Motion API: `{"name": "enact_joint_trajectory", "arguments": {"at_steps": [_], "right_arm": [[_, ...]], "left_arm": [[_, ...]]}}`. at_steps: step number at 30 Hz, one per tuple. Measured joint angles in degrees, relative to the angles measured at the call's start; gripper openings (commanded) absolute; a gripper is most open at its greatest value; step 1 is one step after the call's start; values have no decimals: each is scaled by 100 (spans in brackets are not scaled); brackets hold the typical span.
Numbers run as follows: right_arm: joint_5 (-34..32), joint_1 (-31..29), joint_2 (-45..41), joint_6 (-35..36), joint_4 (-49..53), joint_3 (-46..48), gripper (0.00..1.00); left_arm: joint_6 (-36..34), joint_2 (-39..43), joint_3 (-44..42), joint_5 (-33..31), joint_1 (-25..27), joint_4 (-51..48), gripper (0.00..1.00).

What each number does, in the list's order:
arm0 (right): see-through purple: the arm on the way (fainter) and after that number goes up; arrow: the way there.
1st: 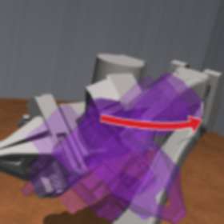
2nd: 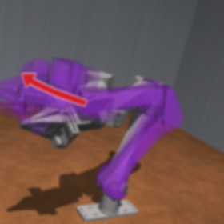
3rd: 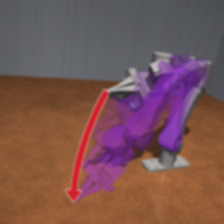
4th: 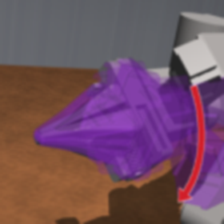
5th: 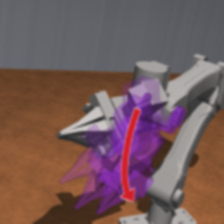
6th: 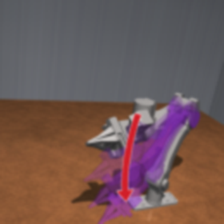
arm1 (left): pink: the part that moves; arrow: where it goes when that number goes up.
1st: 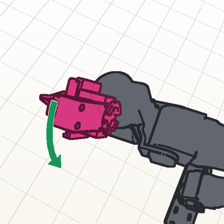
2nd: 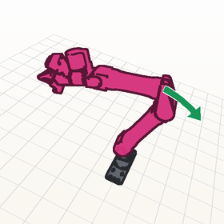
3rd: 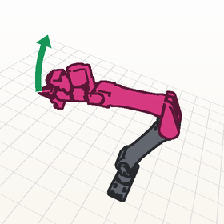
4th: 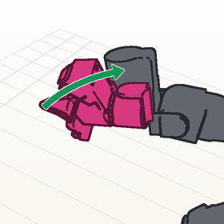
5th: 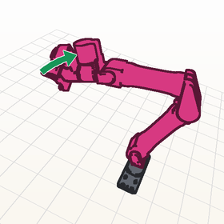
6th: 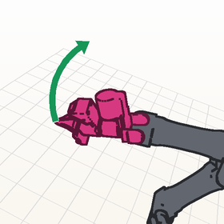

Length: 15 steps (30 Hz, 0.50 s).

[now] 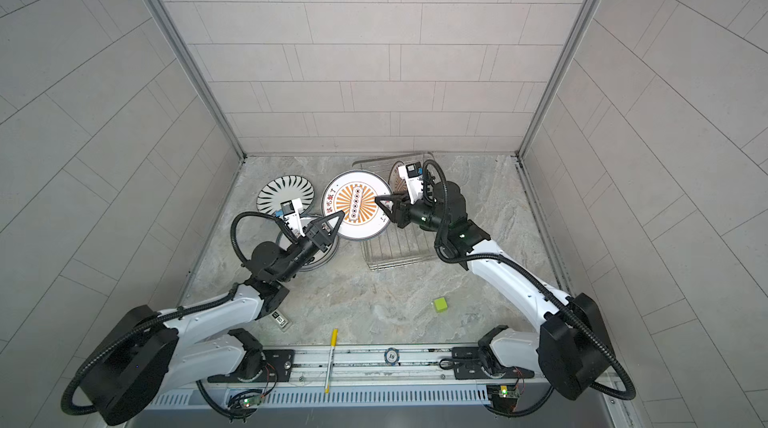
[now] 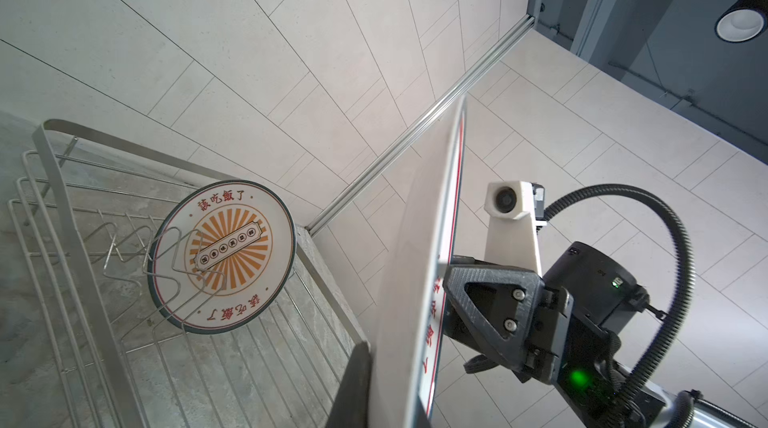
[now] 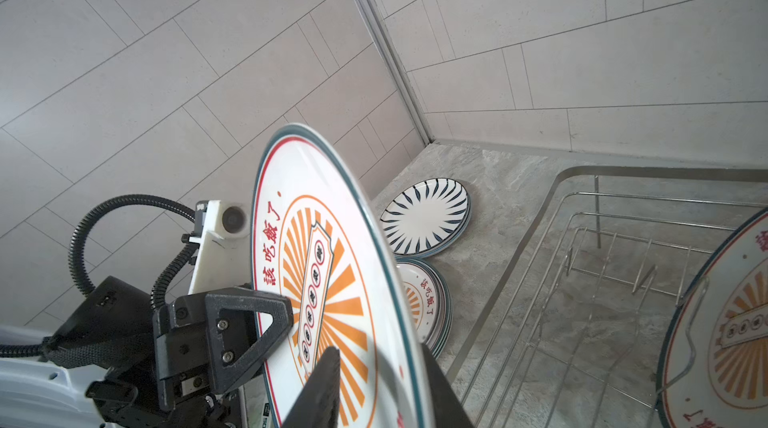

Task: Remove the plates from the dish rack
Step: 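Pass the red-text plate from the right gripper to the left gripper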

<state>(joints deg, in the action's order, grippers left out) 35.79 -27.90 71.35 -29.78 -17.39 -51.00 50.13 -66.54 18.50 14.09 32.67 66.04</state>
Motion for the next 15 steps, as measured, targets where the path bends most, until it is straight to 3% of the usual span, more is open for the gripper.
{"name": "enact_joint_trajectory", "arguments": {"at_steps": [9,15], "right_arm": [[-463,-76,-9,282,452,-20,75],[-1049,-76,-74,444,896,-42,78]], "left_arm": [[-68,118,-20,-210,0,-286,0],[-68,439,-81,-289,-13,-487,0]]}}
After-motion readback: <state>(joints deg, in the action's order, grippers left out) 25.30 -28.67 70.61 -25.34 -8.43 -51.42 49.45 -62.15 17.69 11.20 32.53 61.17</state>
